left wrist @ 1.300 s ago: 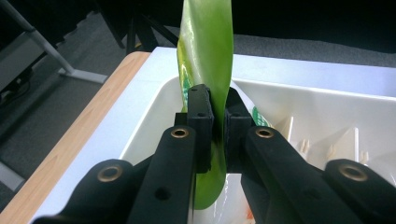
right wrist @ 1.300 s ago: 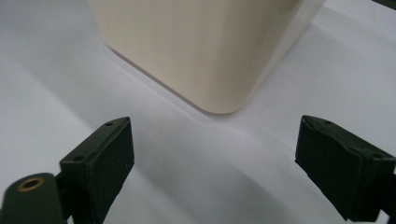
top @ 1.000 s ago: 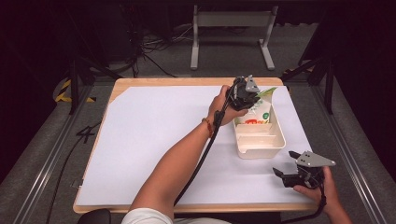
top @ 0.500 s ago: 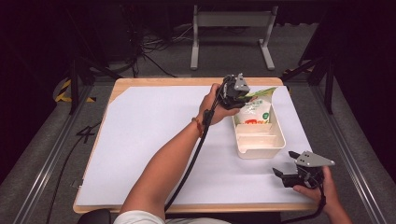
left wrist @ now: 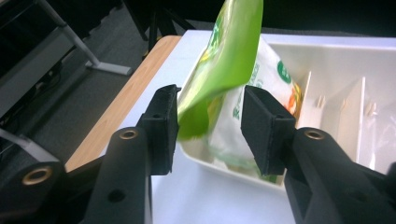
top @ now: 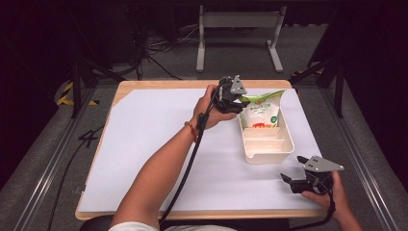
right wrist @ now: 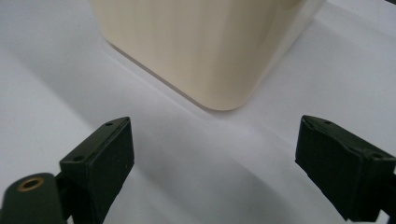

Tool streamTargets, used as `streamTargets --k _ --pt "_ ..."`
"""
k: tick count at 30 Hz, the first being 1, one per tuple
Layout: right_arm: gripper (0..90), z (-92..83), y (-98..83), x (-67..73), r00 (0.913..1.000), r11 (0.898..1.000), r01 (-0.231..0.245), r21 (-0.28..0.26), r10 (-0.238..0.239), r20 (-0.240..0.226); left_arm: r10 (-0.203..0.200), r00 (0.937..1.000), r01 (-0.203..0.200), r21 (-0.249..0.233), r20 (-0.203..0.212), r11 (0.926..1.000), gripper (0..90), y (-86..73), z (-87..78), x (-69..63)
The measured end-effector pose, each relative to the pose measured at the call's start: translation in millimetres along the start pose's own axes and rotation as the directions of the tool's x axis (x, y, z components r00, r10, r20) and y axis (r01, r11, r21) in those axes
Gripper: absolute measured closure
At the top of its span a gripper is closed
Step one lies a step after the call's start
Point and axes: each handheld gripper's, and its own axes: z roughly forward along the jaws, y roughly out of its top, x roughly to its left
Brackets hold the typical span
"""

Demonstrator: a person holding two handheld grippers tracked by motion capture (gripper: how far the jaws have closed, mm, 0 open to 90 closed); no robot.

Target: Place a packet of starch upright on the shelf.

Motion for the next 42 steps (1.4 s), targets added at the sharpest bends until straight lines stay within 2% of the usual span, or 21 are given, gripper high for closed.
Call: streamTargets --k 4,6,10,13,17,21,23,26,29,31,35,38,41,42 --pt "11.4 0.3 -0.1 -0.1 1.0000 1.000 -0.001 0.002 0.001 0.000 0.013 0.9999 -0.013 0.036 -0.004 0.9993 53.5 -5.7 -1.7 0.5" --pt "11.4 0.3 -0.2 0.0 1.0000 1.000 0.001 0.002 -0.001 -0.001 0.031 0.9993 -0.029 0.069 -0.021 0.9972 49.5 -9.8 -3.6 -0.8" --pt "11.4 0.2 0.1 0.3 1.0000 1.000 0.000 0.002 0.000 -0.002 0.035 0.9991 -0.032 0.101 -0.025 0.9943 43.8 -15.4 -6.3 -0.2" --pt "11.3 0.3 0.1 0.5 1.0000 1.000 0.002 0.004 -0.002 -0.003 0.042 0.9985 -0.036 0.144 -0.037 0.9890 39.6 -22.9 -10.4 1.2" --pt "11.3 0.1 0.2 0.5 1.0000 1.000 0.001 0.003 -0.001 -0.002 0.059 0.9976 -0.052 0.176 -0.036 0.9830 33.4 -32.6 -17.2 0.9" --pt "11.4 0.0 0.3 0.6 1.0000 1.000 0.001 0.001 -0.001 0.000 0.044 0.9987 -0.038 0.189 -0.027 0.9813 28.2 -44.3 -26.7 -0.1" --pt "11.3 -0.1 0.5 0.9 1.0000 1.000 0.002 0.001 -0.002 0.000 0.053 0.9979 -0.045 0.203 -0.038 0.9782 25.9 -51.4 -32.2 -2.5" --pt "11.2 -0.5 0.9 1.2 1.0000 1.000 0.007 -0.002 -0.007 0.001 0.053 0.9983 -0.046 0.208 -0.024 0.9770 23.1 -60.8 -39.1 -5.0" --pt "11.2 -1.0 1.0 0.6 1.0000 1.000 0.002 -0.004 -0.002 0.008 0.064 0.9978 -0.059 0.230 -0.014 0.9714 18.2 -70.0 -45.9 -9.3" --pt "11.2 -1.4 1.2 0.8 1.0000 1.000 0.002 -0.005 -0.001 0.009 0.076 0.9971 -0.071 0.254 -0.008 0.9646 17.4 -77.0 -51.8 -12.2" --pt "11.1 -1.0 1.8 1.7 0.9999 1.000 0.008 -0.001 -0.008 0.009 0.071 0.9973 -0.074 0.279 0.019 0.9573 15.5 -90.7 -63.9 -16.7" --pt "11.1 -0.6 1.5 1.5 0.9999 1.000 0.008 0.000 -0.008 0.009 0.074 0.9970 -0.077 0.294 0.022 0.9528 15.4 -101.7 -71.9 -19.9" --pt "11.1 -0.4 1.3 1.2 0.9999 1.000 0.008 0.000 -0.008 0.009 0.067 0.9976 -0.069 0.299 0.015 0.9519 14.6 -112.8 -79.0 -22.6" --pt "11.1 -0.4 1.4 1.2 0.9999 1.000 0.009 0.000 -0.009 0.008 0.066 0.9977 -0.067 0.311 0.012 0.9480 14.3 -116.9 -81.1 -23.3"
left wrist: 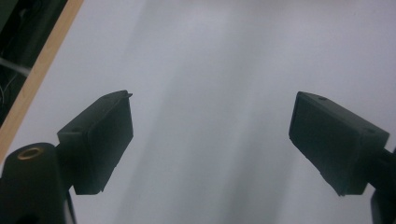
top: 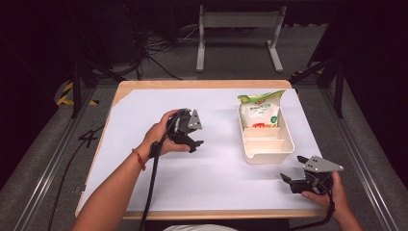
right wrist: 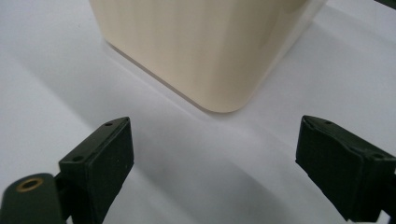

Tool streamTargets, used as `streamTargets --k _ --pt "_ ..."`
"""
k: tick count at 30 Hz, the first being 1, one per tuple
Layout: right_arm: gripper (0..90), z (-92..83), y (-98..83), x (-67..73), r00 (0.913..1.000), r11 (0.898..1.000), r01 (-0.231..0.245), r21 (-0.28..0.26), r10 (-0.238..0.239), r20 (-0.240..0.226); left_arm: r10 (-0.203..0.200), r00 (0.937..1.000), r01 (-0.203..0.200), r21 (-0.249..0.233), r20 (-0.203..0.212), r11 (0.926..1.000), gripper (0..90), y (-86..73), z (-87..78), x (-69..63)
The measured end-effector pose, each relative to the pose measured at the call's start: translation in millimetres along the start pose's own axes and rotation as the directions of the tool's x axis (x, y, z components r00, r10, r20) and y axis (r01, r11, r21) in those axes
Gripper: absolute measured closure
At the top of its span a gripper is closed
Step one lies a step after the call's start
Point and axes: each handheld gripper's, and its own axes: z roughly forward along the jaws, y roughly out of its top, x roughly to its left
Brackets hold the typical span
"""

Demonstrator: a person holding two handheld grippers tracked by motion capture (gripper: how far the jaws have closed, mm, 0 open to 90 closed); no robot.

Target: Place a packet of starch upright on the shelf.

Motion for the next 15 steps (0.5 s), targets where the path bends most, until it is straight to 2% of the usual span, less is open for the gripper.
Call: streamTargets --k 2,4,7,10,15 --pt "11.1 -0.1 0.3 0.4 1.0000 1.000 0.001 0.000 -0.001 0.001 0.009 0.9998 -0.008 0.017 -0.018 0.9998 12.4 -10.0 -0.3 -2.5" --pt "11.1 -0.1 0.4 1.0 1.0000 1.000 0.002 0.000 -0.002 0.001 -0.022 0.9997 0.023 0.022 -0.005 0.9995 12.0 -24.0 0.6 -3.9" --pt "11.1 -0.1 0.1 0.7 1.0000 1.000 0.004 0.005 -0.004 0.001 -0.038 0.9993 0.038 0.020 0.000 0.9991 12.0 -39.2 0.2 -7.0" --pt "11.1 -0.2 0.2 1.0 1.0000 1.000 0.006 0.005 -0.006 0.006 -0.037 0.9993 0.037 0.034 -0.005 0.9987 10.9 -52.3 -1.5 -10.2" --pt "11.1 1.1 0.6 1.7 0.9999 1.000 0.011 0.010 -0.011 0.003 -0.047 0.9988 0.048 0.024 -0.015 0.9986 10.3 -74.0 -9.4 -16.2"
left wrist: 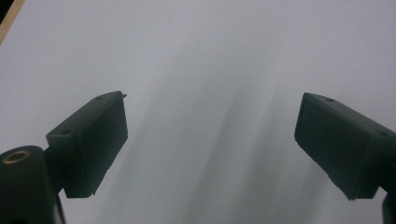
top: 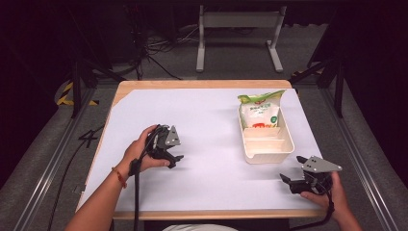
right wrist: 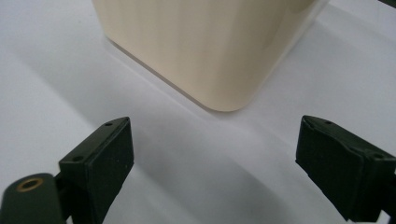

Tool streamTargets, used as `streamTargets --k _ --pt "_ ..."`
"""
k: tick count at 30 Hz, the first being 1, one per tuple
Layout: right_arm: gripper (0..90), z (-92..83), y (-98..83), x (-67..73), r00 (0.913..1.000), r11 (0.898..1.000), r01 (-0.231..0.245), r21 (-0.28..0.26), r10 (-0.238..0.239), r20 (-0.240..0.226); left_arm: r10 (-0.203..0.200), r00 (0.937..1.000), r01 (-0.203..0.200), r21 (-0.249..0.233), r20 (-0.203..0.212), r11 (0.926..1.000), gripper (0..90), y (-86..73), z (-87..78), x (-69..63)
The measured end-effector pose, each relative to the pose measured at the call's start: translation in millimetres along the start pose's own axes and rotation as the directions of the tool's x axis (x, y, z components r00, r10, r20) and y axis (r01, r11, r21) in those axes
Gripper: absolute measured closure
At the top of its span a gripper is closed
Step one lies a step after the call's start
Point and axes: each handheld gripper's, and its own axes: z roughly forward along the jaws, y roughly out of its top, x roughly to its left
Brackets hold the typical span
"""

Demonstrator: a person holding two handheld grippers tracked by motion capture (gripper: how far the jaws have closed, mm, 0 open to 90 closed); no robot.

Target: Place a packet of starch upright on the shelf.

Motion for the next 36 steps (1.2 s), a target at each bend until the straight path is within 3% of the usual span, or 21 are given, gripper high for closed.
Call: streamTargets --k 13,17,20,23,25,31,34,36 --pt "11.1 -0.5 0.7 0.4 1.0000 1.000 0.000 0.000 0.000 0.004 -0.064 0.9963 0.058 -0.099 -0.057 0.9935 8.4 -58.2 -31.0 -10.5" --pt "11.1 -0.2 1.0 1.0 1.0000 1.000 0.004 0.002 -0.004 0.003 -0.126 0.9870 0.111 -0.142 -0.101 0.9836 6.6 -72.9 -37.7 -14.2" --pt "11.0 -0.4 1.3 1.3 1.0000 1.000 0.006 -0.001 -0.006 0.003 -0.171 0.9799 0.152 -0.172 -0.103 0.9734 6.6 -84.6 -41.5 -16.8" --pt "11.0 -0.6 1.4 1.1 1.0000 1.000 0.005 0.000 -0.005 0.004 -0.187 0.9776 0.168 -0.175 -0.097 0.9701 6.2 -93.4 -44.5 -19.1" --pt "11.0 -0.3 1.5 1.3 1.0000 1.000 0.004 0.002 -0.004 0.004 -0.212 0.9736 0.193 -0.192 -0.085 0.9623 6.0 -99.8 -47.4 -19.1" --pt "11.0 0.0 2.1 1.7 1.0000 1.000 0.004 0.005 -0.004 0.005 -0.300 0.9513 0.274 -0.254 -0.069 0.9274 6.3 -120.9 -53.0 -18.4" --pt "11.0 -0.4 2.6 2.3 1.0000 1.000 0.007 0.003 -0.007 0.005 -0.327 0.9424 0.299 -0.254 -0.072 0.9197 6.1 -129.9 -53.8 -18.2" --pt "10.9 -0.5 2.7 2.5 0.9999 1.000 0.009 -0.001 -0.009 0.005 -0.373 0.9264 0.341 -0.300 -0.055 0.8910 6.2 -135.8 -57.3 -17.1"
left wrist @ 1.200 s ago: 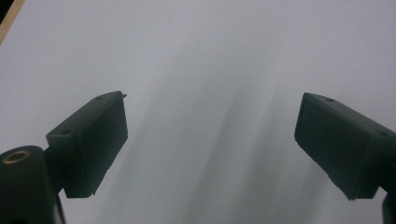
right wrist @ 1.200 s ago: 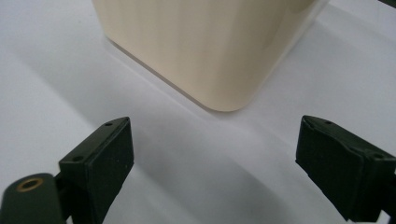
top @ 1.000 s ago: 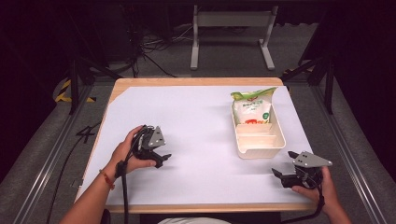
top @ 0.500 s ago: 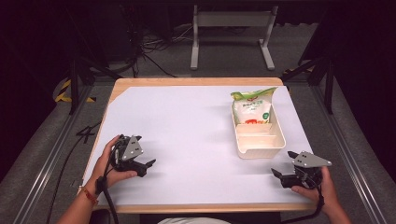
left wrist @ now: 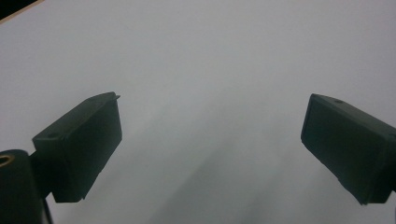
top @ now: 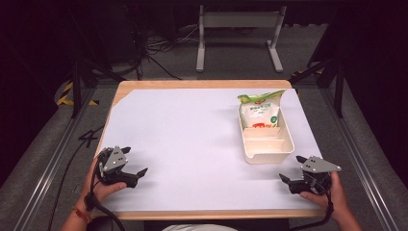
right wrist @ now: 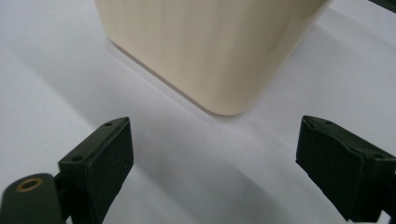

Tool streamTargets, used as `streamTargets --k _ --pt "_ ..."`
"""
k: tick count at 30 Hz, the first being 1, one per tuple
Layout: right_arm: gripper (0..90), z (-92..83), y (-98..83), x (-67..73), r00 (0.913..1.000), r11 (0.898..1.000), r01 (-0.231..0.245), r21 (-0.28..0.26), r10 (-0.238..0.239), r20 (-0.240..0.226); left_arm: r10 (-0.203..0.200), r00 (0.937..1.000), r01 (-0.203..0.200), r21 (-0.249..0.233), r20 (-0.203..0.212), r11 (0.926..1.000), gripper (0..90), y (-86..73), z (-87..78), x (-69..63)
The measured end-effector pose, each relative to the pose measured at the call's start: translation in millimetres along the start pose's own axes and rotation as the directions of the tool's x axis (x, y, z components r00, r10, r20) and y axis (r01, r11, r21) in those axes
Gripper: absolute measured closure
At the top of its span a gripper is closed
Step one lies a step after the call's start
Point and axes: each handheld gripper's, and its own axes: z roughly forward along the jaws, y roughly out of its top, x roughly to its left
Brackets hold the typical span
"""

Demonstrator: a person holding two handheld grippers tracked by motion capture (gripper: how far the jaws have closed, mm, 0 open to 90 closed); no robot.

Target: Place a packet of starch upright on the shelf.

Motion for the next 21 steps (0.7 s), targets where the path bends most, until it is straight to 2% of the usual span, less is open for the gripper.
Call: streamTargets --k 1,3,8,14,21 --pt "10.9 -0.2 0.1 -0.1 1.0000 1.000 0.001 0.001 -0.001 0.002 -0.020 0.9998 0.020 -0.016 -0.005 0.9997 6.7 -1.9 -2.1 1.3" --pt "10.9 -0.2 0.4 -0.6 1.0000 1.000 -0.002 -0.002 0.002 0.002 -0.034 0.9992 0.033 -0.029 -0.022 0.9990 6.6 -6.1 -4.9 2.2" --pt "10.7 1.8 2.1 -0.8 1.0000 1.000 0.005 -0.004 -0.005 -0.001 -0.085 0.9964 0.085 -0.051 0.002 0.9951 6.7 -12.7 -6.9 4.1" --pt "10.5 1.4 3.1 -3.9 0.9999 1.000 -0.011 -0.020 0.011 0.005 -0.086 0.9963 0.086 -0.046 0.006 0.9952 6.6 -16.0 -5.5 4.1" --pt "10.6 2.2 3.2 -3.4 1.0000 1.000 -0.003 -0.020 0.003 0.005 -0.073 0.9972 0.073 -0.044 0.015 0.9963 6.3 -15.8 -4.3 4.1"
